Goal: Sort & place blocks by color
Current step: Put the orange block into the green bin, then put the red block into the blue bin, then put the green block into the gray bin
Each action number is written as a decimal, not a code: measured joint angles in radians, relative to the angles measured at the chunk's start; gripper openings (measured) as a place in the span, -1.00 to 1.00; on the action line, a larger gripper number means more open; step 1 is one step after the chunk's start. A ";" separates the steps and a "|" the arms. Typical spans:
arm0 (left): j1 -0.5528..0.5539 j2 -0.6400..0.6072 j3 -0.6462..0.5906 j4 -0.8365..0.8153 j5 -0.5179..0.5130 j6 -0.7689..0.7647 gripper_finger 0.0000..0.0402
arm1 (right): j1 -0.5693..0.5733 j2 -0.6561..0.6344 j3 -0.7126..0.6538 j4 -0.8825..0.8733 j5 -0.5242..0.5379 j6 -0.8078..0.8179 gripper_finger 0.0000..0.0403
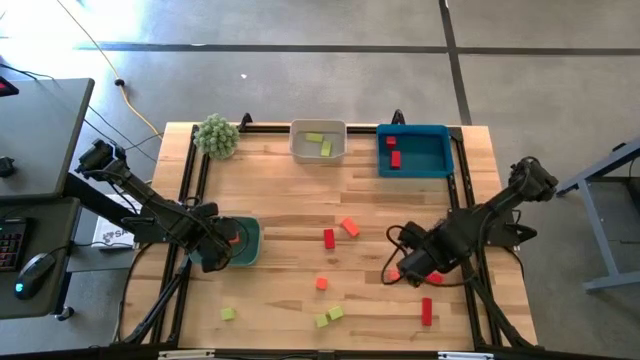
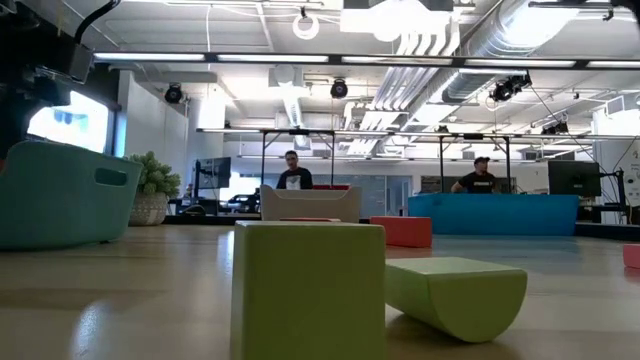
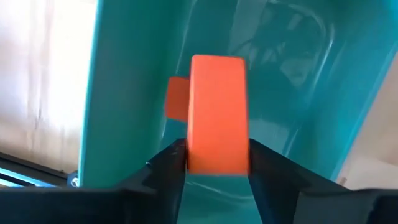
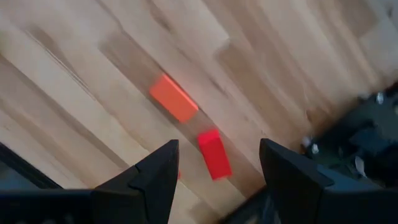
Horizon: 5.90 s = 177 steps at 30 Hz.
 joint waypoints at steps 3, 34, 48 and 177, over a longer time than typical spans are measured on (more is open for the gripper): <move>0.000 0.000 0.000 0.000 0.028 0.000 -0.16 | 0.020 0.000 -0.082 0.040 -0.045 0.002 0.04; 0.001 0.000 0.000 0.000 0.040 -0.079 0.08 | 0.036 0.000 -0.490 0.435 -0.301 -0.020 0.04; 0.116 0.000 0.114 -0.001 0.083 0.005 0.08 | 0.036 0.000 -0.632 0.610 -0.310 0.038 0.04; 0.369 0.003 0.301 0.174 0.284 0.027 0.07 | -1.464 -0.001 -0.178 0.854 0.203 -1.390 0.05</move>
